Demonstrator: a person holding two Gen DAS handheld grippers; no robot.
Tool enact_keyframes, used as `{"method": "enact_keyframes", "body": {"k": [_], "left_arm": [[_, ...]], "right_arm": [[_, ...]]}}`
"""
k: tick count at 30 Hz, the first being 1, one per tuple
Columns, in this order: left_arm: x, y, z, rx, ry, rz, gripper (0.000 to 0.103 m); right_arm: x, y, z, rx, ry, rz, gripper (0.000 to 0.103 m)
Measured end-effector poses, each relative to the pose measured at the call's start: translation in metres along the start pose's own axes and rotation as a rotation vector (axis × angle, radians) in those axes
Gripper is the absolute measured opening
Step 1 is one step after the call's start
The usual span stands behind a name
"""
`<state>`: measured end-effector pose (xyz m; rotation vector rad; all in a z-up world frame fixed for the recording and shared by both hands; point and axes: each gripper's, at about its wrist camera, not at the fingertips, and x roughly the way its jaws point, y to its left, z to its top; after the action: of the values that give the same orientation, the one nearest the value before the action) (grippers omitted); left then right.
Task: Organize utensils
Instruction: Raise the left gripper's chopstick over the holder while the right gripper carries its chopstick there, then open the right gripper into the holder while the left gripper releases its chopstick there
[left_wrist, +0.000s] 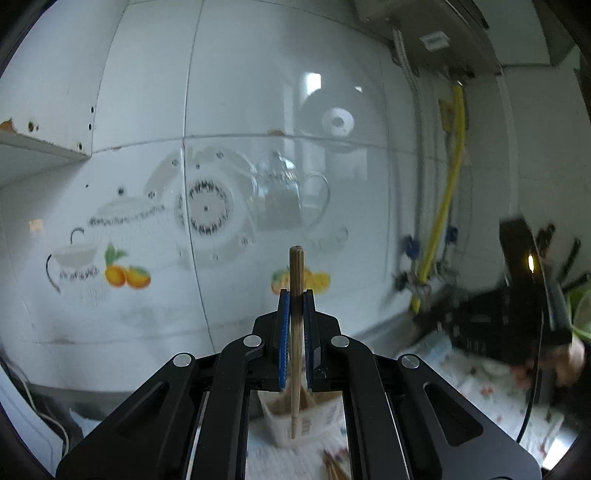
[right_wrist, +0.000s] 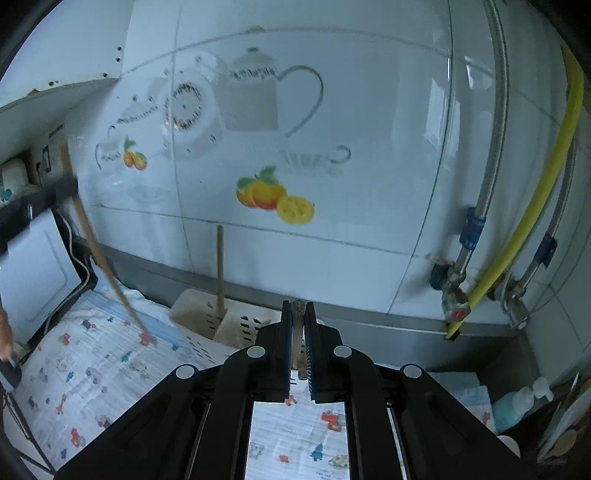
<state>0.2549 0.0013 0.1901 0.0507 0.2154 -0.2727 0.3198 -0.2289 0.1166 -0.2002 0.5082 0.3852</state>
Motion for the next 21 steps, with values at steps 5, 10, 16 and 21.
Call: {"method": "enact_keyframes", "body": {"k": [5,10,16,21], "left_arm": [[0.025,0.006,0.003,-0.032,-0.019,0.039,0.005],[0.043,0.019,-0.008,-0.102,-0.015,0.057,0.005],[0.058,0.021,-0.027,-0.11,0.064,0.045,0.006],[0.068,0.02,-0.045,-0.103,0.133,0.01,0.009]], "right_arm": [[-0.002,-0.003,-0.006,-0.008,-0.018,-0.019,0.007],[-0.014,-0.004,-0.011,-0.03,-0.044,-0.034,0.007],[-0.03,-0.001,-0.022,-0.03,-0.059,-0.009,0.013],[-0.05,0.01,-0.046,-0.032,-0.073,0.03,0.013]]}}
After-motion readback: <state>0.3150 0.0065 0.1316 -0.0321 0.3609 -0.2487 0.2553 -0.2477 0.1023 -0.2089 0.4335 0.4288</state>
